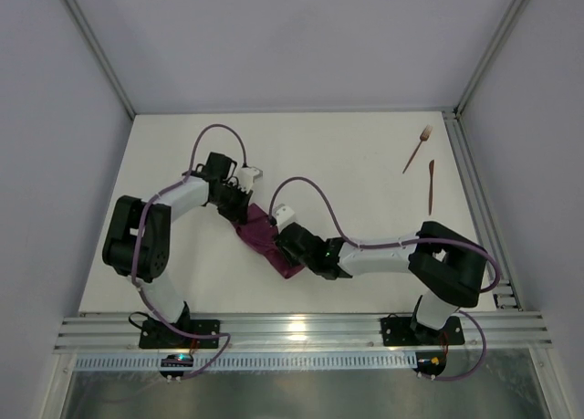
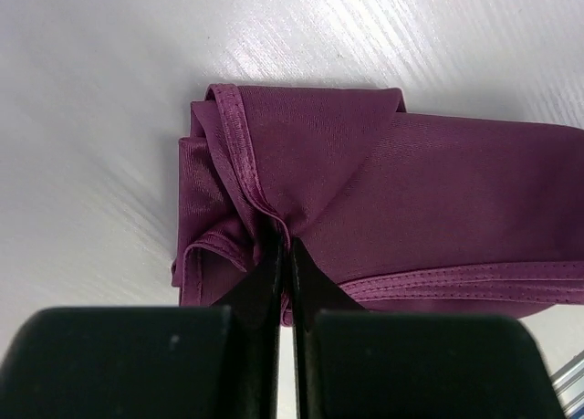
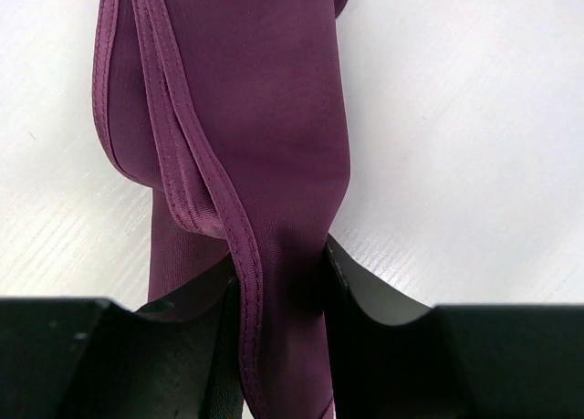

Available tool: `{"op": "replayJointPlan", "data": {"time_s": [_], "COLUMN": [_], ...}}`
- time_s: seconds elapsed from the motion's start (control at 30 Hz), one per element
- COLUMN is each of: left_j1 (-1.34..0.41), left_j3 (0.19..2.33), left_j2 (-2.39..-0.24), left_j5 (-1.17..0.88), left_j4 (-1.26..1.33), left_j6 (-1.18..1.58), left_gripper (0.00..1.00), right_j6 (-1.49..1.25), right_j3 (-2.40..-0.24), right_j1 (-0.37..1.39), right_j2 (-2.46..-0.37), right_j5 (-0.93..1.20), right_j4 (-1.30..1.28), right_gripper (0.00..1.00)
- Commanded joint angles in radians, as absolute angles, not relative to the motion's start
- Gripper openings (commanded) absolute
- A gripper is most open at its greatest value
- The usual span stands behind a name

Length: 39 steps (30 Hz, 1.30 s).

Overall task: Fold the napkin into a case and place the utensils inside
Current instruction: Stuff the top corner of the smaller-rectangle-folded napkin into the folded napkin.

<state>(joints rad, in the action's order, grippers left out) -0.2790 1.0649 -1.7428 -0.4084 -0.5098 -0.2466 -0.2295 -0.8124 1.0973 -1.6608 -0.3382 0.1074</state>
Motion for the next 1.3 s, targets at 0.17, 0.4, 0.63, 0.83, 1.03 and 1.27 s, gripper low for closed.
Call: {"op": "replayJointPlan", "data": {"time_s": [0.17,0.4,0.63,0.83,1.03,1.27], "left_j1": [-0.23,-0.192,-0.192,-0.189,-0.173,-0.17], "left_j3": [1.063,1.062,1.049,1.046,1.058,1.068], "left_j2": [-1.749,-1.752,-1.738,-1.726,-1.743,-1.763], "left_j5": [-0.42,-0.449,-0.469,-0.428,-0.374,-0.353], "left_j4": [-0.511,-0.5,-0.479,-0.468,-0.443,-0.442], "left_j6": [-0.226,-0.219,-0.215,-0.204,-0.173,-0.158], "left_gripper": [0.0,0.0,0.0,0.0,0.0,0.0], "right_j6": [-0.178,-0.147,-0.101,-0.084,-0.057,0.087], "right_j3": [-0.871,-0.844,-0.838,-0.865,-0.845,-0.844], "right_j1": [1.19,1.249,1.292,1.293,1.318,1.413], "right_j2": [-1.663,-1.663,-1.647,-1.722,-1.732,-1.767], "right_j5": [-0.528,-0.572,-0.523,-0.511,-0.555,-0.63], "right_j4": [0.066,0.089,0.163,0.167,0.143,0.178], "right_gripper": [0.39,0.4,0.38,0.06,0.09,0.12]}}
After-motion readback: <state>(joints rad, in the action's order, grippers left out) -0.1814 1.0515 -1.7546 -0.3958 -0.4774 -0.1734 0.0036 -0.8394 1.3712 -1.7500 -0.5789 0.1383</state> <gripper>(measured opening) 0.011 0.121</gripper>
